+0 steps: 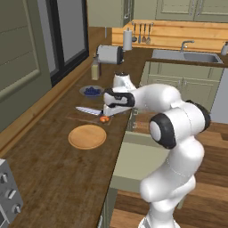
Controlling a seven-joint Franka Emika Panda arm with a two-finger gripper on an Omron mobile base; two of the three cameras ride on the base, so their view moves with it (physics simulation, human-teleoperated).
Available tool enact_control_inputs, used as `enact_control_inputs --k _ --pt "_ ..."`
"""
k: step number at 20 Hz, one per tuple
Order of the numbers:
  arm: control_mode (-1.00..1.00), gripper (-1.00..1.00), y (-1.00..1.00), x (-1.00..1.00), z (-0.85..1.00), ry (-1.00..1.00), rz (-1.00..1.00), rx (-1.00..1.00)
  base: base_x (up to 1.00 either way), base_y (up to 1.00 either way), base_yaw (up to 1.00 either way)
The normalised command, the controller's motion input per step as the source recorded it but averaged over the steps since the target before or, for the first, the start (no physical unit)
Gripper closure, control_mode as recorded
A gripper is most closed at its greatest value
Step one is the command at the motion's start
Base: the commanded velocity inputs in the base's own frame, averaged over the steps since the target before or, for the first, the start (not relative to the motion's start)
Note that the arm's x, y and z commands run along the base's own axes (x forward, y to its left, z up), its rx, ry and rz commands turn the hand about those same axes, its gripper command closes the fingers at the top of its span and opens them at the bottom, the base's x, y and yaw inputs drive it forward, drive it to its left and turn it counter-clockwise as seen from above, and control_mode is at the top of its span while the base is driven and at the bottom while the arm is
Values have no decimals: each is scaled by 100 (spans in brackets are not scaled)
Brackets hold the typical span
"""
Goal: Pick up the knife from the drawer and place it on the cutting board. Then place the meat from the plate to the cutting board.
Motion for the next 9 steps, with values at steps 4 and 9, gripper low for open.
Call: enact_control_inputs --k 4,9 --pt "-100 -100 -18 -98 100 -21 0 12 0 0 0" --pt "-100 -100 0 -89 100 -16 0 14 0 0 0"
